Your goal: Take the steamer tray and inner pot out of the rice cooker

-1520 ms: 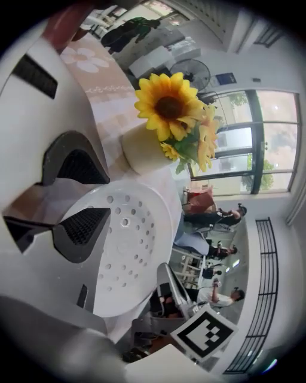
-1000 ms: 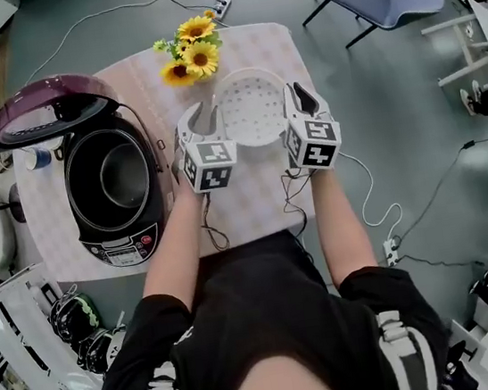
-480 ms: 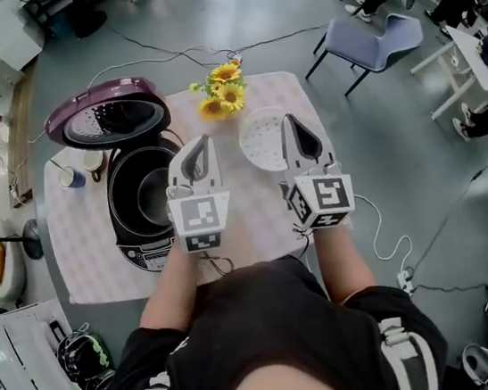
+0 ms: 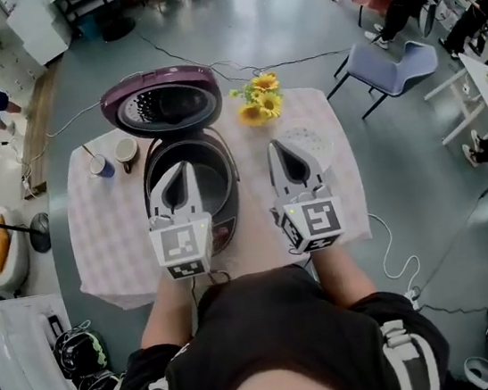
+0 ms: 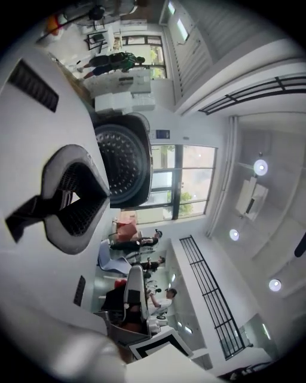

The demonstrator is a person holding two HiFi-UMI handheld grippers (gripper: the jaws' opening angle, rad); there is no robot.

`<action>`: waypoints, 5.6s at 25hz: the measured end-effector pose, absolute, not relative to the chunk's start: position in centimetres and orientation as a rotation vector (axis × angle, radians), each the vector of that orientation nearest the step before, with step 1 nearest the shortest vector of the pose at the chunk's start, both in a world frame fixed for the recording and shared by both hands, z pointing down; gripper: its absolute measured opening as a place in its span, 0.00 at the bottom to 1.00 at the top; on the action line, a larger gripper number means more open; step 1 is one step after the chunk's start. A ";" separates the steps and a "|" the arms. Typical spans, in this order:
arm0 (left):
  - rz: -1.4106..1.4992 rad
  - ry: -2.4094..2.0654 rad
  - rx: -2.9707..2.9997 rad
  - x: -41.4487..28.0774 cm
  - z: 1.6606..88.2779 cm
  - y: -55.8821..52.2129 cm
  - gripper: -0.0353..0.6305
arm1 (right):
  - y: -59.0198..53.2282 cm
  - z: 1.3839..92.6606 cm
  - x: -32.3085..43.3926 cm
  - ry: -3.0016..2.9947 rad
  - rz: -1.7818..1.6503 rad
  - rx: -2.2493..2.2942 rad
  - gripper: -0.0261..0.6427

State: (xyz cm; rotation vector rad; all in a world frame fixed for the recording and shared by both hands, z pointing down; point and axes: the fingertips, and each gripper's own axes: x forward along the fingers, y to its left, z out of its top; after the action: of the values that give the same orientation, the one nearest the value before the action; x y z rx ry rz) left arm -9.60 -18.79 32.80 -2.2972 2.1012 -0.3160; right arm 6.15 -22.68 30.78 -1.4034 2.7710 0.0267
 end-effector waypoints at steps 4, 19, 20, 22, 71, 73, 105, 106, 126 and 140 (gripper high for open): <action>-0.304 2.179 -2.221 -14.6 32.7 -15.9 0.06 | -20.9 30.8 1.6 2.804 0.058 -1.324 0.04; -0.351 2.177 -2.208 -23.8 35.2 -10.0 0.06 | -15.8 33.1 -6.6 2.798 0.066 -1.401 0.04; -0.347 2.179 -2.217 -23.9 35.3 -9.9 0.06 | -15.7 33.3 -6.9 2.813 0.062 -1.391 0.04; -0.323 2.170 -2.246 -24.1 35.3 -9.6 0.06 | -15.3 34.0 -7.5 2.856 0.013 -1.333 0.07; 0.222 2.201 -3.514 -27.3 51.9 -19.9 0.41 | -26.5 52.6 -5.0 2.842 -1.471 -0.873 0.31; 0.264 2.181 -3.531 -27.1 51.8 -19.9 0.39 | -26.4 52.4 -5.2 2.837 -1.471 -0.848 0.31; 0.014 2.422 -3.532 -27.5 52.0 -21.1 0.06 | -25.9 53.8 -5.1 2.840 -1.835 -0.852 0.06; 0.066 2.393 -3.539 -27.5 51.2 -21.2 0.06 | -25.8 53.2 -5.0 2.812 -1.831 -0.838 0.06; 0.704 1.877 -3.557 -26.6 37.6 -16.9 0.06 | -22.2 34.7 -4.8 2.674 -1.424 -0.381 0.05; 0.773 1.372 -3.695 -19.9 31.8 -15.7 0.06 | -18.7 32.3 2.4 2.584 -1.296 -0.543 0.05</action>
State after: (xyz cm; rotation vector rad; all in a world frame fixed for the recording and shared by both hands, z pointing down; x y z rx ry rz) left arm -19.91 -15.65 31.79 -3.6945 1.3724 0.7729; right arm 2.40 -18.75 32.32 -0.5426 2.5840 -1.2964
